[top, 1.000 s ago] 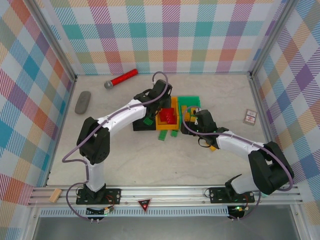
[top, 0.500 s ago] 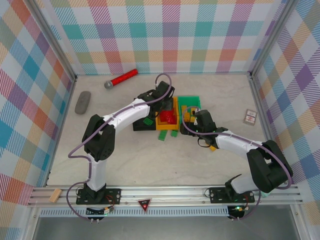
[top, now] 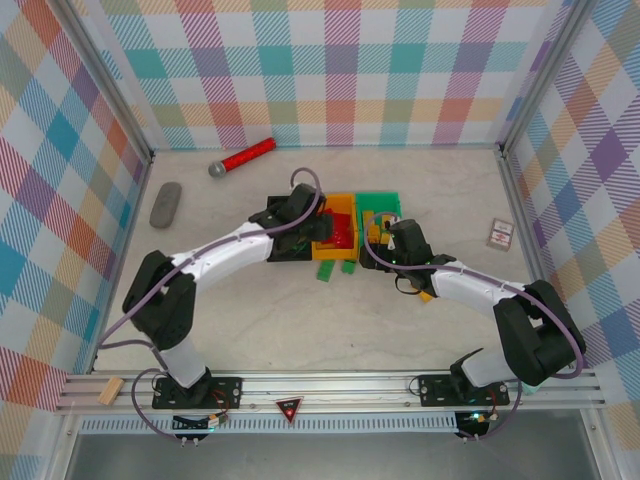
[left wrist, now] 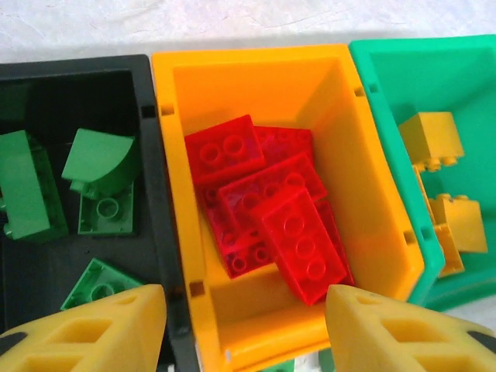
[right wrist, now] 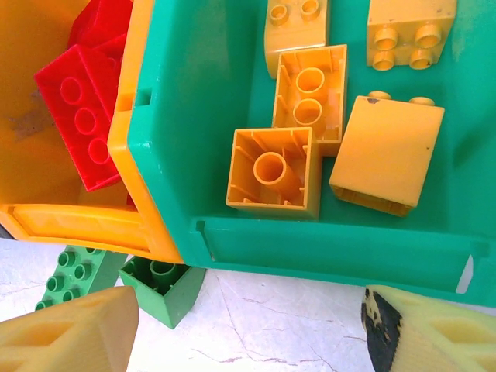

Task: Sort the legos into containers by color
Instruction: Place the lego in the container, then move the lego to the middle-right of the table.

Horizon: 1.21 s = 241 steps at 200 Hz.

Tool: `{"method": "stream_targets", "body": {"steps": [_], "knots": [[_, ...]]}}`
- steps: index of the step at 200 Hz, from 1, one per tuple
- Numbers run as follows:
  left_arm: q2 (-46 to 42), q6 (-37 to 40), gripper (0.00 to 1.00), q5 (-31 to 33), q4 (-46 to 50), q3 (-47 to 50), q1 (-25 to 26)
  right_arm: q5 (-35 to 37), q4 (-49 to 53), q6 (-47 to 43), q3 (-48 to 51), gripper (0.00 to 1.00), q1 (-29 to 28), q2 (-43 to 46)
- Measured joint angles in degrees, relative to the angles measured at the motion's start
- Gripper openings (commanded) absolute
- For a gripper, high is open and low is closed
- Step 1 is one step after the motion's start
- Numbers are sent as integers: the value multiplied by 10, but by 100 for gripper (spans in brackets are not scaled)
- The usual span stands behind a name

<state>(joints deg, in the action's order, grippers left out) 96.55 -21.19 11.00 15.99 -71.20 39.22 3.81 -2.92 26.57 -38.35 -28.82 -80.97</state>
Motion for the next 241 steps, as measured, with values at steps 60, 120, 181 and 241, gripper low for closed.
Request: {"method": "stream_targets", "body": {"steps": [60, 120, 181, 241], "knots": [[-86, 7, 54, -29, -42, 118, 0, 28, 12, -4, 0, 77, 15, 15], [-144, 28, 53, -14, -44, 186, 0, 52, 86, 25, 39, 80, 35, 154], [-167, 31, 53, 0, -83, 240, 0, 56, 241, 75, 81, 84, 81, 254], [-176, 47, 53, -1, -104, 264, 0, -16, 281, 90, 86, 84, 186, 209]]}}
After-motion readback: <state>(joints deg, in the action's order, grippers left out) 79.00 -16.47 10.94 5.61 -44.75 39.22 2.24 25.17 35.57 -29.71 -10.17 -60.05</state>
